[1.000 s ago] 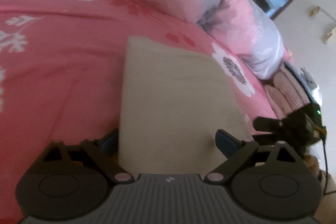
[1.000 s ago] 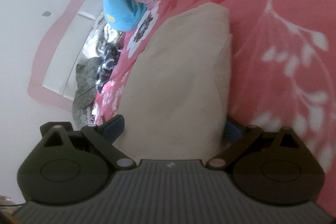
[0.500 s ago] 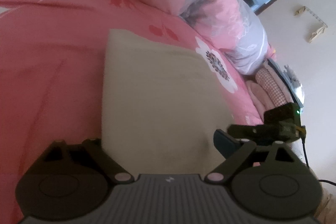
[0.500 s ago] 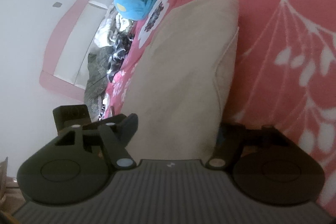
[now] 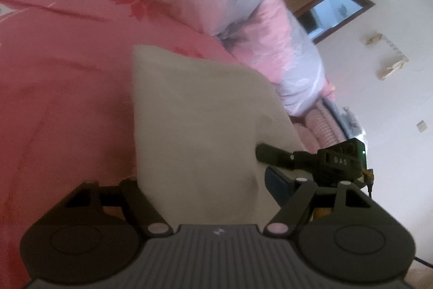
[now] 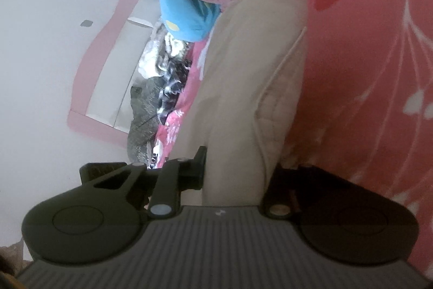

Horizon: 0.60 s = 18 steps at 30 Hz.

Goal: Fold clothes
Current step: 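Close the right gripper on the folded khaki stack and lift it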

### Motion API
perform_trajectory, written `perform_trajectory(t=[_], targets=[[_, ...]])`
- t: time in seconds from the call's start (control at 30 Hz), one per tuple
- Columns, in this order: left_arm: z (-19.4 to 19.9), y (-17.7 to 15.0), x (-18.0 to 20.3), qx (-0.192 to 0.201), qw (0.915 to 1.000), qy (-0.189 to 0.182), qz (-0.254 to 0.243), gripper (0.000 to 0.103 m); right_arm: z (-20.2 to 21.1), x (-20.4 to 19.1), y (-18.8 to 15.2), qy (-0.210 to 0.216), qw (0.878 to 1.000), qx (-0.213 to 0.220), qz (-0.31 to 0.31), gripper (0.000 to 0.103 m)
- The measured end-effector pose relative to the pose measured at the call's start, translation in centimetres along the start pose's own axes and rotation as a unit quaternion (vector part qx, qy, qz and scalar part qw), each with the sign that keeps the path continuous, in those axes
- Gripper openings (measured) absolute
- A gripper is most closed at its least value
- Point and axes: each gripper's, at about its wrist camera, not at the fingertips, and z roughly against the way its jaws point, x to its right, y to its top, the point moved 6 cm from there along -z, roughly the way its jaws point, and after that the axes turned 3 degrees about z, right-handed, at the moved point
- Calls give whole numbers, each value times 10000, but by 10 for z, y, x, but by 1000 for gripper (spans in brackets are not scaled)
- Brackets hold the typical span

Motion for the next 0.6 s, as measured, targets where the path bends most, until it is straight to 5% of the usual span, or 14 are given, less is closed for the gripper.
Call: perform_trajectory(t=[0.3, 0.6], targets=[[41, -18, 42, 413, 9970, -620, -204, 77, 40, -67, -16, -230, 9974, 386, 555, 21], [49, -55, 73, 131, 9924, -1121, -498, 77, 86, -110, -75, -754, 9901, 920, 746, 21]])
